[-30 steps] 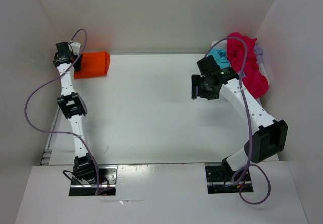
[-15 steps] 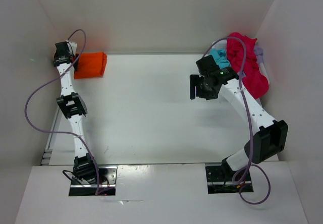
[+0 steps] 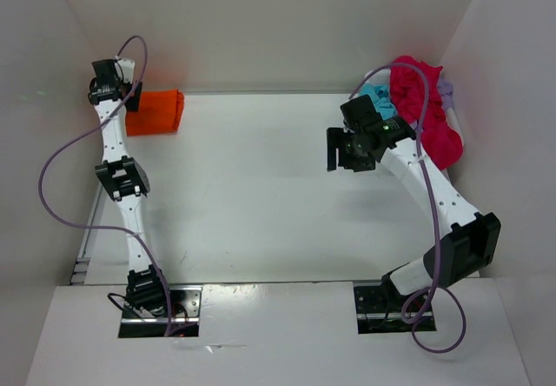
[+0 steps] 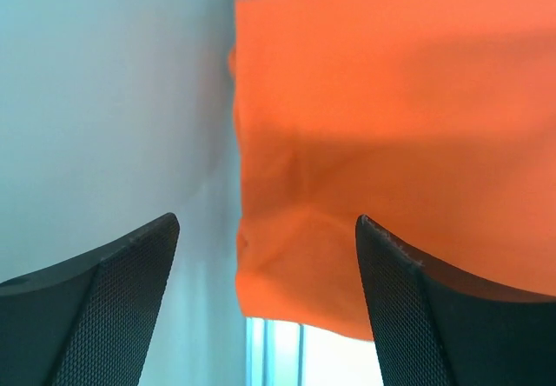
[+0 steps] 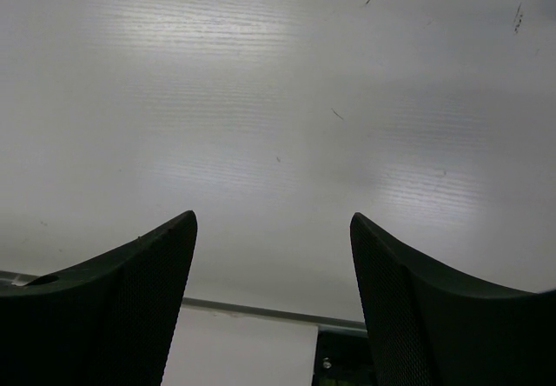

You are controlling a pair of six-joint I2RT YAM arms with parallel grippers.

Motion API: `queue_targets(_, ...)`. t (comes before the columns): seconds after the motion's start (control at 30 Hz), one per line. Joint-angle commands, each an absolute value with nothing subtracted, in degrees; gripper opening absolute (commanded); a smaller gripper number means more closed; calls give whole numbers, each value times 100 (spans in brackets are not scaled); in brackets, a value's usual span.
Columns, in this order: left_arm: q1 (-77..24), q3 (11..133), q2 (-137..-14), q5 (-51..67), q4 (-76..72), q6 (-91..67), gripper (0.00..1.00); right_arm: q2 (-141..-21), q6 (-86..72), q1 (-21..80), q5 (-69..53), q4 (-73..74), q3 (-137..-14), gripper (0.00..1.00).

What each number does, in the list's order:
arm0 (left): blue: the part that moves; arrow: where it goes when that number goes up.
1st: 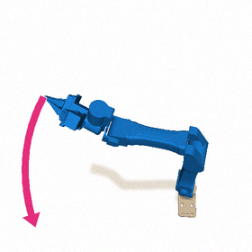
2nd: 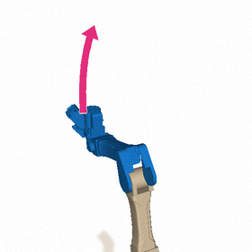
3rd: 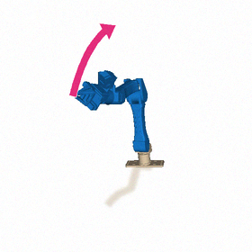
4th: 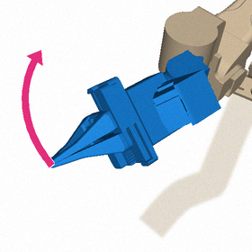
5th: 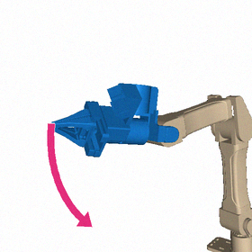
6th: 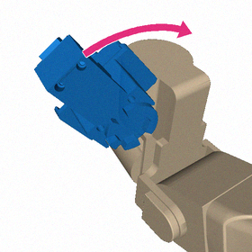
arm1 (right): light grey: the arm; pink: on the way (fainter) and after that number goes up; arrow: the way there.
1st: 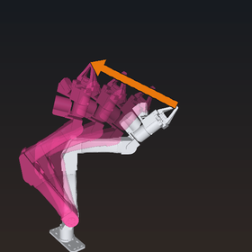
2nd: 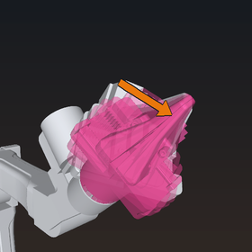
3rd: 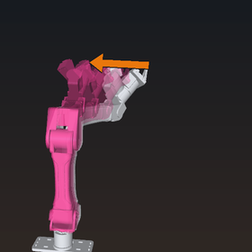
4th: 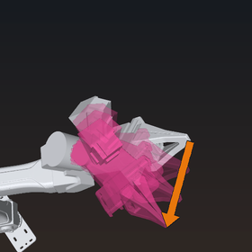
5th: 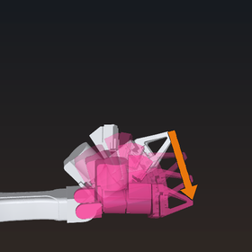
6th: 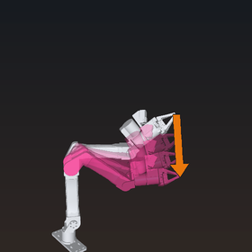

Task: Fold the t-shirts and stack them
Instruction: Put the neatly folded tshirt into the corner of the board with the left arm, then grab crumpled tshirt from bin with the right arm

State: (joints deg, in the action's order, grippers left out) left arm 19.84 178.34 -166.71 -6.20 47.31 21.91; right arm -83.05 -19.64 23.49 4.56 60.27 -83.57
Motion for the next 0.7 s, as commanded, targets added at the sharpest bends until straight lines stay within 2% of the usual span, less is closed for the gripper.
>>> queue_targets(0.0, 1749, 17930, -15874, -79, 4746, 1890, 89, -8174, -1934, 2399, 360, 5977, -8446, 76)
queue_targets(0.13, 1521, 17930, -15523, 157, 4886, 1890, 90, -8174, -1934, 2399, 413, 5924, -8446, 76)
queue_targets(0.2, 1441, 17930, -15295, 753, 5211, 1890, 90, -8051, -1934, 2399, 491, 5863, -8446, 76)
queue_targets(0.3, 1187, 17930, -14917, 2036, 5887, 1828, 90, -7999, -2091, 2399, 1009, 5862, -8656, 82)
queue_targets(0.37, 872, 17930, -14723, 2659, 6378, 1950, 98, -7998, -2144, 2129, 1473, 5862, -8867, 86)
queue_targets(0.53, -253, 17930, -14247, 2988, 7459, 2697, 100, -7945, -2250, 1469, 1951, 5915, -9860, 88)
queue_targets(0.67, -1053, 17491, -13975, 2742, 7462, 2575, 100, -7945, -2250, 1354, 2065, 5915, -10002, 89)
